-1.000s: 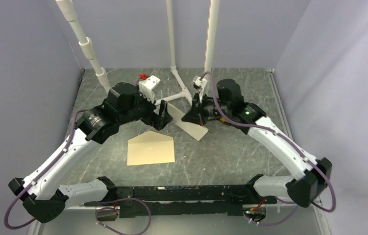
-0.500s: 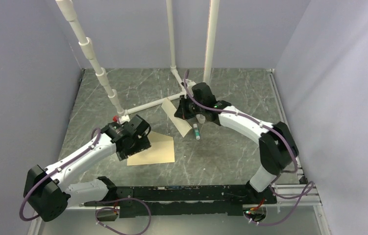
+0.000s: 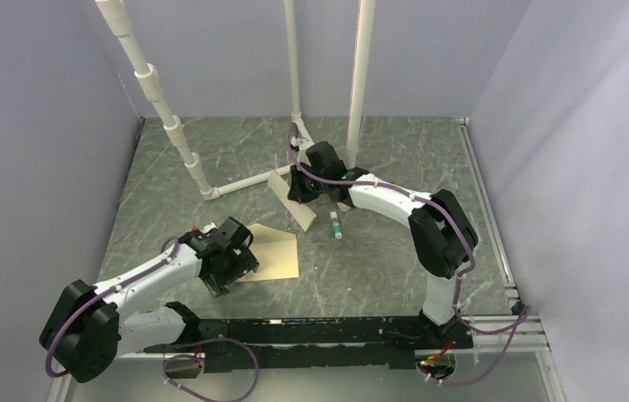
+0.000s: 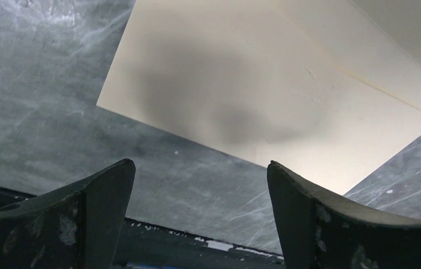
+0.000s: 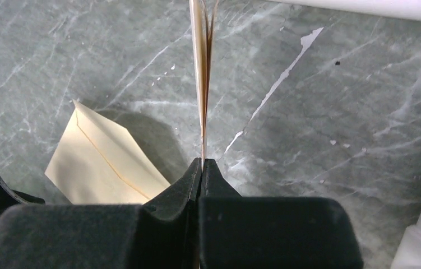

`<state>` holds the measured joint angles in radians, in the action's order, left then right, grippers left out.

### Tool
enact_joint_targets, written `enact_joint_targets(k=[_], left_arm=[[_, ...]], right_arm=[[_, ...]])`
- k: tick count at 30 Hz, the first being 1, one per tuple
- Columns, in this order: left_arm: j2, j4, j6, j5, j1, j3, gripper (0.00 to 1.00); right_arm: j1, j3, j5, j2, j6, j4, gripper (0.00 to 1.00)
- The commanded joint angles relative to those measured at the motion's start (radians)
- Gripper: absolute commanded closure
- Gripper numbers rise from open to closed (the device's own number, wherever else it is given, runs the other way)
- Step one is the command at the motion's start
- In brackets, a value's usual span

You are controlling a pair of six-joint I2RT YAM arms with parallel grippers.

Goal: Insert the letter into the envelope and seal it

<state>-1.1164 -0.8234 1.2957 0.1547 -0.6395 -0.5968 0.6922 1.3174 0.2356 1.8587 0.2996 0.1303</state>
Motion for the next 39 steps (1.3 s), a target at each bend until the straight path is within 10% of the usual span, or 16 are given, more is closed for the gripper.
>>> enact_joint_targets(k=[1, 29, 39], left_arm=[[0.008, 0.120, 0.006, 0.029, 0.026, 0.025, 0.07], [-0.191, 0.419, -0.348, -0.031, 0.133, 0.002, 0.07], [-0.393, 0.450, -0.602, -0.145, 0.191, -0.215, 0.08]], right_arm=[[0.003, 0.088, 0.022, 0.035, -0.074, 0.080, 1.00], [0.018, -0.213, 0.303, -0.179, -0.088, 0.287, 1.00], [0.020, -0.261, -0.161, -0.322, 0.141, 0.337, 1.00]])
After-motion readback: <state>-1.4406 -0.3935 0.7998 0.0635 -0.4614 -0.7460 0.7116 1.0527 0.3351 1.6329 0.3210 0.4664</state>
